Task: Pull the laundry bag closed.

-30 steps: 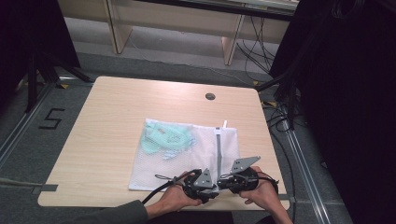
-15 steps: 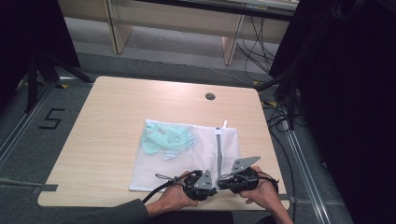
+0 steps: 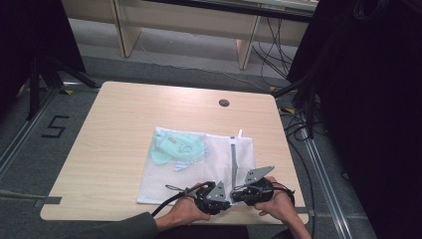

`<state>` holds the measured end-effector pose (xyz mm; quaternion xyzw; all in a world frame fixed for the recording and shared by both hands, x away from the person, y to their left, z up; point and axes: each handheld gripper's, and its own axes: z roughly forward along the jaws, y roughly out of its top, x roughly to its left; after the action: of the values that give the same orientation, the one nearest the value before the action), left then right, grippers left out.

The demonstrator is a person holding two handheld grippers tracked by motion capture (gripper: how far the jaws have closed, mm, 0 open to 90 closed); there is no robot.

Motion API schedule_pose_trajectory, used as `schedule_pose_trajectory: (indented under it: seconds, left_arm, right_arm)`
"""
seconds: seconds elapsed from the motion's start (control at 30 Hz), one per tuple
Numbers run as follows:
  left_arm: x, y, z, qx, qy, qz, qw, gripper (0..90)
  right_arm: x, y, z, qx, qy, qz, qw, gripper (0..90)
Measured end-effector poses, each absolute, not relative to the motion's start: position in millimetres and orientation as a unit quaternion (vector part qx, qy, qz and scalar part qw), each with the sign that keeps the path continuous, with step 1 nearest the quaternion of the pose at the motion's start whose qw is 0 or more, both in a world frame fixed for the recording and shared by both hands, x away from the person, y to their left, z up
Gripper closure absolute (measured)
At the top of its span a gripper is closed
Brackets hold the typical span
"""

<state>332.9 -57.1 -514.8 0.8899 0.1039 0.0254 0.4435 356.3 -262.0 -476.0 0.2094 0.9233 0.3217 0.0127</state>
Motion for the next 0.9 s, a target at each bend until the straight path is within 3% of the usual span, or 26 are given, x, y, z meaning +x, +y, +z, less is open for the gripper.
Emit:
schedule_pose_trajectory:
  seconds: [0.9]
  left_arm:
    - [334, -55, -515, 0.892, 0.110, 0.019, 0.439, 88.1]
  right_arm:
    - [381, -257, -478, 0.213, 0.927, 0.307, 0.030, 86.6]
